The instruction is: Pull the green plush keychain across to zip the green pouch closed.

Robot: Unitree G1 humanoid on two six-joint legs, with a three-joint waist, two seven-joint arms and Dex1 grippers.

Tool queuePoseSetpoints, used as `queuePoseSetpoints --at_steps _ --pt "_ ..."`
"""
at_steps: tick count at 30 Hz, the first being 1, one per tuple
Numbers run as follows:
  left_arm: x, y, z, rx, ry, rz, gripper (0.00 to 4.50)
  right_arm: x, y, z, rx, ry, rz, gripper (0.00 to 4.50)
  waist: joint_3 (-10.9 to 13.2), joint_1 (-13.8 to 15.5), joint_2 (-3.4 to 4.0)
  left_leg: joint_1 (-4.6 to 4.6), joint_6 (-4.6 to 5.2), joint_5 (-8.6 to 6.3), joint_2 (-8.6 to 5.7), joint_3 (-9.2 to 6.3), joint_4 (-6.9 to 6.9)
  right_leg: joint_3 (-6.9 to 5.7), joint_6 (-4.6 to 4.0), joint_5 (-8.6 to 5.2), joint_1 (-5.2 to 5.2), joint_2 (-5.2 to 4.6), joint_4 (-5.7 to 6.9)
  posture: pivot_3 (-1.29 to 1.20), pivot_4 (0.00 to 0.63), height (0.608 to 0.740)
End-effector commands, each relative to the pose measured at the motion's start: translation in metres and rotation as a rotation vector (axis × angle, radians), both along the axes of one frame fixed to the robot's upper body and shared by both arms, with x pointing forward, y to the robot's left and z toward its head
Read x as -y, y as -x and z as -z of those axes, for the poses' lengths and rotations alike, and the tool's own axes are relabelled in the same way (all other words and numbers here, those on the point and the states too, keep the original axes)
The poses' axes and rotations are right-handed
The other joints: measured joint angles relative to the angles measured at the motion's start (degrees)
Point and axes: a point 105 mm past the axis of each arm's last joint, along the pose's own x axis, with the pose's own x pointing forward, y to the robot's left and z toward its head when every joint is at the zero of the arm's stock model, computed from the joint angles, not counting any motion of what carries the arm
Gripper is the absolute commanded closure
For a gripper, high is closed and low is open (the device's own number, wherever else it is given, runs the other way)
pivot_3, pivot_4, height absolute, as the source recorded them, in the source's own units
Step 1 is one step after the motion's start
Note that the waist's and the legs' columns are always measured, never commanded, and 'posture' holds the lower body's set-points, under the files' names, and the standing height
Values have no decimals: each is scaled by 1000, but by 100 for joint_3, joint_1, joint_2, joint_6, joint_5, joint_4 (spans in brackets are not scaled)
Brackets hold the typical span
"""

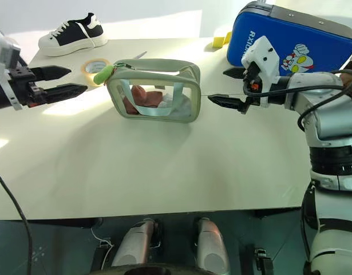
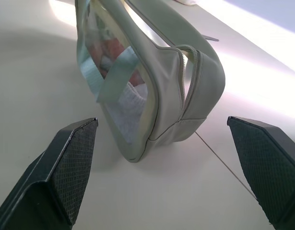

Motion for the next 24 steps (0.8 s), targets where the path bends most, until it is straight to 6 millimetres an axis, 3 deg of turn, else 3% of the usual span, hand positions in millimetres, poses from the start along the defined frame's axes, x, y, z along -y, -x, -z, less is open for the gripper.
queuePoseSetpoints --at_steps 1,13,17,20,24 --pt "1 -2 -17 77 -59 22 28 -7 -1 -20 75 -3 -36 0 0 2 0 0 0 0 -2 0 0 1 -2 2 1 -3 0 0 150 740" --pt "9 3 -19 83 -104 61 28 -21 -11 -29 130 16 -66 0 0 -9 -1 -7 18 12 -2 10 -2 1 21 15 -9 6 17 0 150 740" --pt "25 8 -31 114 -105 116 28 -58 -18 -42 157 -33 -142 0 1 -53 0 -2 11 16 2 12 7 9 19 15 -9 8 21 0 150 740" --pt "37 11 -31 125 -117 157 28 -90 -24 -39 150 -24 -185 0 0 -46 0 4 4 21 9 9 6 8 19 16 -7 16 30 0 150 740" --pt "35 9 -28 125 -132 143 28 -120 -36 -28 176 81 -218 0 0 -39 0 3 4 23 8 10 5 8 17 16 -9 18 40 0 150 740"
